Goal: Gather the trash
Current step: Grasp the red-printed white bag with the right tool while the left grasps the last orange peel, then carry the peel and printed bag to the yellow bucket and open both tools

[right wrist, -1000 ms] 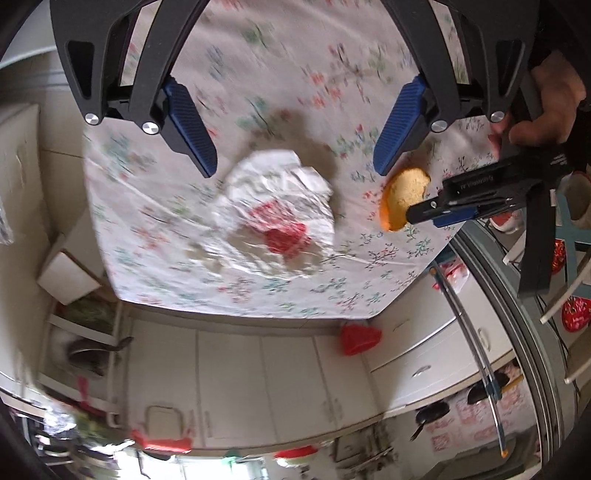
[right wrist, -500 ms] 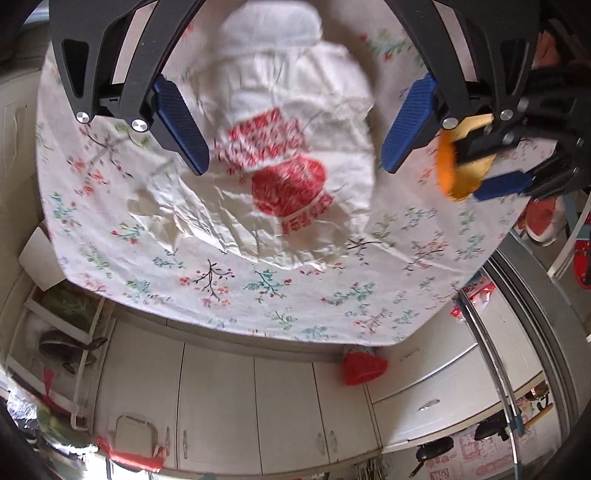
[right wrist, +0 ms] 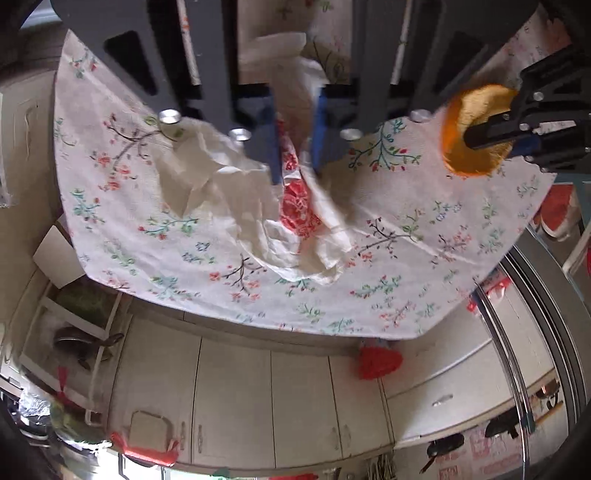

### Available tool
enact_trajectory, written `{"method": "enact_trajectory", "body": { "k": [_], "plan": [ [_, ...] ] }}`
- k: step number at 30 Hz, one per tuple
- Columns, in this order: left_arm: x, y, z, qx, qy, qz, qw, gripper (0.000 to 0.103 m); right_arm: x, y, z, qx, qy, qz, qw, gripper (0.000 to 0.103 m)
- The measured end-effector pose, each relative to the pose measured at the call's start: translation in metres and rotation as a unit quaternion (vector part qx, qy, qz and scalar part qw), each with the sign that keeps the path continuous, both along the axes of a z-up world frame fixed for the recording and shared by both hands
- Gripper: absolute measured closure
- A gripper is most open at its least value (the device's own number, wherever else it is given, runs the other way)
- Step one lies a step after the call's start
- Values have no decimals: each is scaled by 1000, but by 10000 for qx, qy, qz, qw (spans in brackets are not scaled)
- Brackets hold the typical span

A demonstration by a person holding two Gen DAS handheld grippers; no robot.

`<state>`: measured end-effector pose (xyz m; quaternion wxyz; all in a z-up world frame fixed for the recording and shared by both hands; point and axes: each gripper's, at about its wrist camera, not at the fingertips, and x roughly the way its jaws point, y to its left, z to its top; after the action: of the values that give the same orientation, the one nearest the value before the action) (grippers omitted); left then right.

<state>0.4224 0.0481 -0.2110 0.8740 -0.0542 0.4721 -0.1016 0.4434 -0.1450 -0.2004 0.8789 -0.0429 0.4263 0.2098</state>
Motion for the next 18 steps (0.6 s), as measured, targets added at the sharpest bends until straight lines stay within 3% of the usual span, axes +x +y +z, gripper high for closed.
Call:
{"method": "enact_trajectory", "body": {
  "k": [4,10,15,18],
  "plan": [
    [-7,-4,9,-115,-168,-101,9997,97,-11,-16,14,522,96,-30,9986,93],
    [-30,-11,33,-326,-798,-183,9961,97,-46,-45,50,1111,-65,-98,9937,93],
    [-56,-24,54,-493,-1323,-271,9896,97,-80,-65,76,1312,-317,-202,9906,93],
    [-65,-32,58,-574,-1434,-333,9874,97,-100,-79,85,1322,-444,-301,9898,93]
  ]
}}
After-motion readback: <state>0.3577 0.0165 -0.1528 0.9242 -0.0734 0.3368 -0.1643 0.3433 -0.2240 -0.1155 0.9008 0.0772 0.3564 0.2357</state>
